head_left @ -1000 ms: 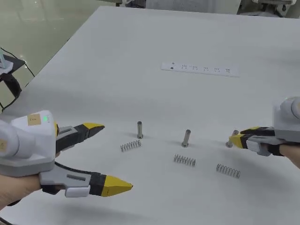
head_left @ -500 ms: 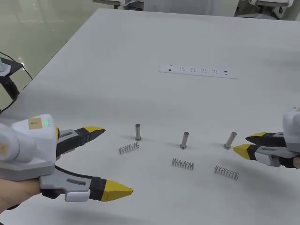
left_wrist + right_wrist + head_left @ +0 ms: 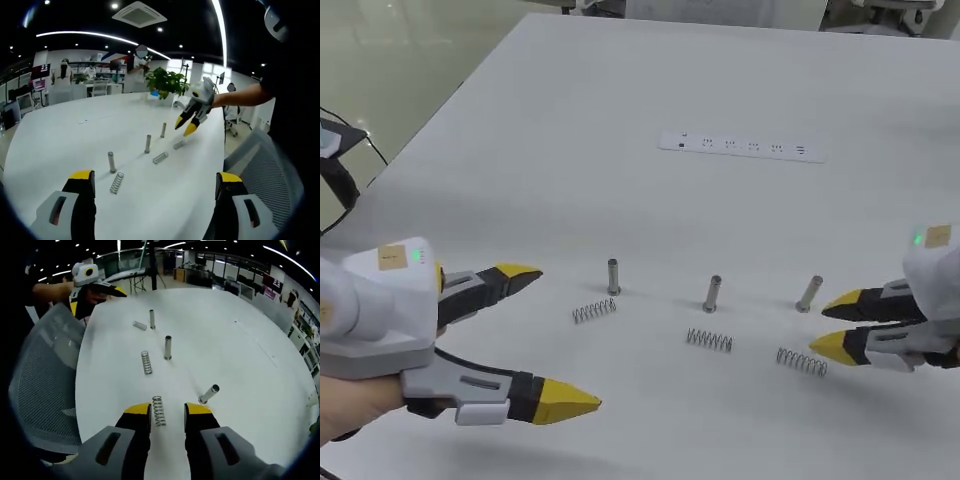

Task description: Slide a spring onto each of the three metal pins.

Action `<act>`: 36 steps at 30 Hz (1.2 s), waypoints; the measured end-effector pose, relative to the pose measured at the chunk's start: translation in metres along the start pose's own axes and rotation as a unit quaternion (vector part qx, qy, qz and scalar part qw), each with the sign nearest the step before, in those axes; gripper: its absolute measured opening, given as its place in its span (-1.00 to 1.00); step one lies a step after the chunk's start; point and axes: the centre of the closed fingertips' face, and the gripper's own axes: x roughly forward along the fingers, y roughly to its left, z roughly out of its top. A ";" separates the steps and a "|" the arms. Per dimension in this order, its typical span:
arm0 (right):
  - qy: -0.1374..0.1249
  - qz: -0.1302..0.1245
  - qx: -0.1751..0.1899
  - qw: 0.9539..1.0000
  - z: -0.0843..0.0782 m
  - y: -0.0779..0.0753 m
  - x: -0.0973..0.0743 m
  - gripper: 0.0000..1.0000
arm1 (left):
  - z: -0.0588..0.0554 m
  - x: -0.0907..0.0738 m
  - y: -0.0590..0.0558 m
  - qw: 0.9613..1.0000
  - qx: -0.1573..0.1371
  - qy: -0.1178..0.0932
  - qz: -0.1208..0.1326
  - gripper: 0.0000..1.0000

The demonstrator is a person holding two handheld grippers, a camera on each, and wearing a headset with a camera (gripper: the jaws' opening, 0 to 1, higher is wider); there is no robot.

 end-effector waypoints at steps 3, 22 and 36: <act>0.023 0.009 -0.028 0.999 -0.006 0.003 0.006 -0.55 | 0.000 0.000 0.000 1.000 0.001 0.000 0.000 0.95; 0.100 0.054 -0.059 0.992 -0.029 0.008 0.029 -0.71 | -0.001 -0.003 0.001 1.000 0.002 0.002 0.003 0.95; 0.127 0.063 -0.077 0.987 -0.038 0.008 0.034 -0.84 | -0.012 -0.003 0.005 1.000 0.007 0.010 0.000 0.96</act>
